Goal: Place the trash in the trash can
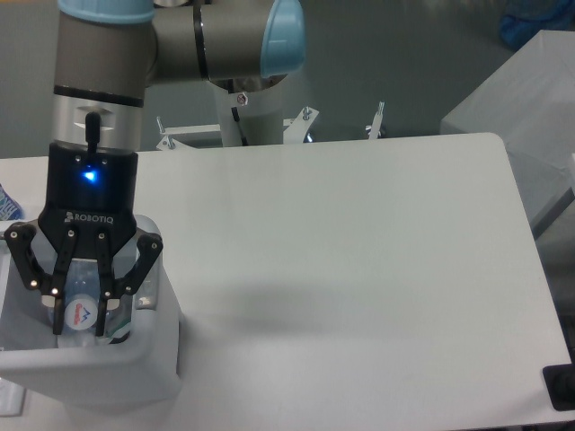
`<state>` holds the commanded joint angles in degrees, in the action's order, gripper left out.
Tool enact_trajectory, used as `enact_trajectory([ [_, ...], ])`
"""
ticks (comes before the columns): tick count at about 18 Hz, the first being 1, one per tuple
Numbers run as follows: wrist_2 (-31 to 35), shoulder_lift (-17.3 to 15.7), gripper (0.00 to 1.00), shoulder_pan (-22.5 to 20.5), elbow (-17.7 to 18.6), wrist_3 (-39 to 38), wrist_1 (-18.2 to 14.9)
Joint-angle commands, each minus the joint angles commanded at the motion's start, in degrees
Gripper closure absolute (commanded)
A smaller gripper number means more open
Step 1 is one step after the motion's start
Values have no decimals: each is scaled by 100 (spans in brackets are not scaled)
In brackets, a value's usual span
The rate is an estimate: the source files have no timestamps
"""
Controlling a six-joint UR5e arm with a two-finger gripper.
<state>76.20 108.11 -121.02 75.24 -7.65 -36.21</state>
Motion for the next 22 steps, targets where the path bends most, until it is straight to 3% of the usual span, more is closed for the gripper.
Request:
enact_trajectory([
  [2, 0, 0, 31, 9, 9, 26, -9],
  [5, 9, 17, 24, 9, 26, 141, -9],
  [7, 9, 35, 0, 9, -9, 176, -9],
  [10, 18, 9, 0, -87, 26, 692, -17],
  [14, 35, 9, 0, -676, 96, 1019, -166],
  [19, 106, -158, 0, -1291, 351, 2353, -790],
  [22, 132, -307, 0, -1336, 351, 3623, -1386],
])
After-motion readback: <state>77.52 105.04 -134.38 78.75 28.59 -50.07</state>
